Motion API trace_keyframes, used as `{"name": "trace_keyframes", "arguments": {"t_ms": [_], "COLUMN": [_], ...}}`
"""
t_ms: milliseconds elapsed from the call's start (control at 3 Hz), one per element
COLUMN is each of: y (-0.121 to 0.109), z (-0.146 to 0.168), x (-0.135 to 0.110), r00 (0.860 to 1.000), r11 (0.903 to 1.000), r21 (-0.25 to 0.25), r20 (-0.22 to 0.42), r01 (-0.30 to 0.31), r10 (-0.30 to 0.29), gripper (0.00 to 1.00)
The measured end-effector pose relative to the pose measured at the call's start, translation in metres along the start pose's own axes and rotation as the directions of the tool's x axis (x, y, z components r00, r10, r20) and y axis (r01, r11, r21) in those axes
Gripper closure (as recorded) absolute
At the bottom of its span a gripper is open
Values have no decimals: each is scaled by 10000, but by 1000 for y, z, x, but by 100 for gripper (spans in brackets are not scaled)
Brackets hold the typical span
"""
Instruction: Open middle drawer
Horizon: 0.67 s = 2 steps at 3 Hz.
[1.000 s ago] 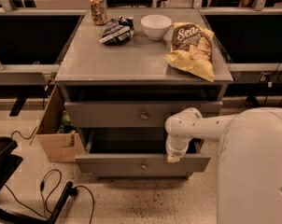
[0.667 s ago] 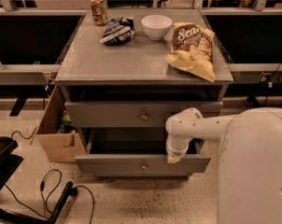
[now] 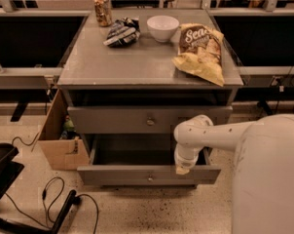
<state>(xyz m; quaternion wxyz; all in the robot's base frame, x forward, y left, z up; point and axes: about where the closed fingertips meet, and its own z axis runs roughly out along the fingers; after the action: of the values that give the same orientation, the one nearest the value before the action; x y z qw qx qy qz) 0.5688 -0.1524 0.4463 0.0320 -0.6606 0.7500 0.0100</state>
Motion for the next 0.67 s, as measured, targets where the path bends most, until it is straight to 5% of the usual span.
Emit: {"name": "trace_keyframes", "arguments": {"t_ms": [667], "y": [12], "z": [-2], "x": [2], "r00": [10000], "r11": [9998], "r21": [-187], "r20": [40], "r01": [51], "r10": [-51], "gripper": [100]}}
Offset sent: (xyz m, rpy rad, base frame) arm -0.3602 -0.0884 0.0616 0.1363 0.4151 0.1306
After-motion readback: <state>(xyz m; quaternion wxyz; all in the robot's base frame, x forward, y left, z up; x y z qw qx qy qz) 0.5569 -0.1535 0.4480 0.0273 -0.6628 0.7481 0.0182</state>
